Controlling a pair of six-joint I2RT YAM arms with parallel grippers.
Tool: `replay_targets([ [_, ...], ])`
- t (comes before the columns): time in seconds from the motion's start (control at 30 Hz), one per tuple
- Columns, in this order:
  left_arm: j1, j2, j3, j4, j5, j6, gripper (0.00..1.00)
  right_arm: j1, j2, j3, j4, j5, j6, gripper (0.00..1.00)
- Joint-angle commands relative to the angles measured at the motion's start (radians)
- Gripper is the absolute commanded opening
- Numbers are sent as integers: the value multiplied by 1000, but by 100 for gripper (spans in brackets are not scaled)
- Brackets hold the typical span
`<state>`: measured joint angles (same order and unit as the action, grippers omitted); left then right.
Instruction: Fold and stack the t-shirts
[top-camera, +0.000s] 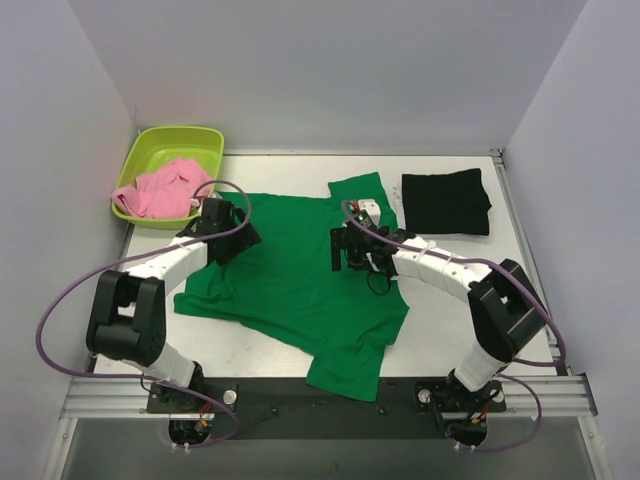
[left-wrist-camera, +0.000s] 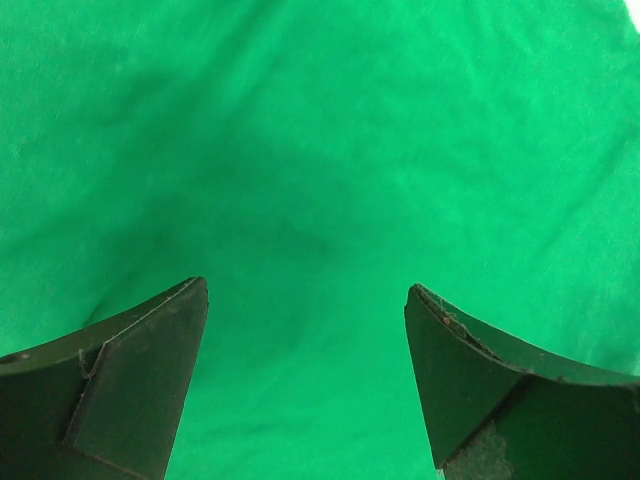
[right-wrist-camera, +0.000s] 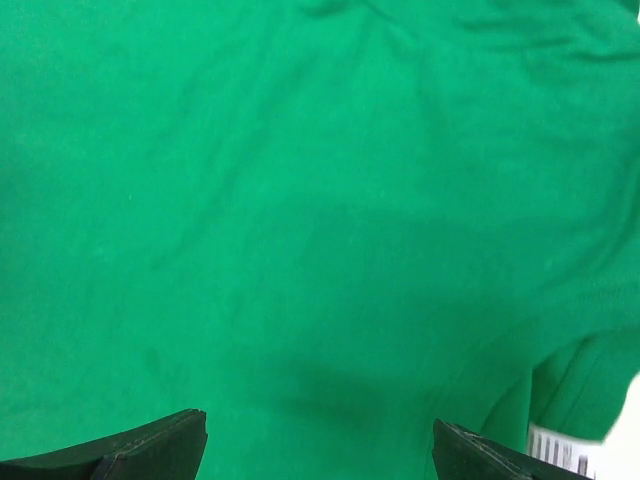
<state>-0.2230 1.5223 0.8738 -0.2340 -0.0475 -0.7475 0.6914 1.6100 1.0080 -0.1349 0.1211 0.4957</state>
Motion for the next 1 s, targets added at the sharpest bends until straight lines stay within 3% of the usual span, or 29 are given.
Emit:
replay_targets([
  [0.0,-4,113,120,55,-41,10,89,-44,82,92,-6,20,-37,96],
  [0.53,-3,403,316,48,-37,14,89,-176,306,244,-52,-112,-65,96],
  [0.97,13,538,461,48,5,7,88,-311,513,529,-195,-227,-120,95],
])
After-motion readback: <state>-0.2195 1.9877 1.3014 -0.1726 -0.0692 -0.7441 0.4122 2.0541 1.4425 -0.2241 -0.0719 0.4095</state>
